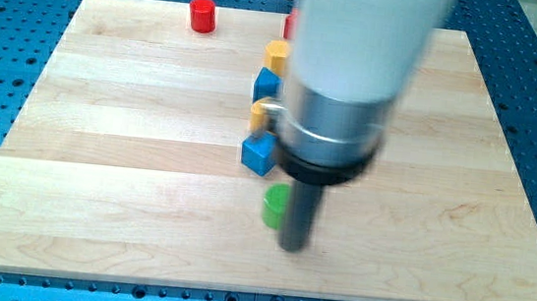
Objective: Move red star towards the left
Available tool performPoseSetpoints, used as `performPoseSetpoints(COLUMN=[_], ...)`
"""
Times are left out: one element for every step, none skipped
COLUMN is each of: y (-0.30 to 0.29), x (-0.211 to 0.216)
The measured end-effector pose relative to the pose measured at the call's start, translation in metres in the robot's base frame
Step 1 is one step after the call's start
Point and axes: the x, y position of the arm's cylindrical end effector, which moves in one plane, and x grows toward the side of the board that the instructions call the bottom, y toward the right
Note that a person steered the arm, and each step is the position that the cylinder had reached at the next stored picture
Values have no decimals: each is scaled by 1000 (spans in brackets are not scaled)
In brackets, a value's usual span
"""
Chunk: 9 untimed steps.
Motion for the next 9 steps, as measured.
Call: performPoseSetpoints(y=[-41, 45, 117, 144, 100, 99, 72, 71, 73], x=[-17, -24, -67, -155, -220, -270, -305, -330, -332])
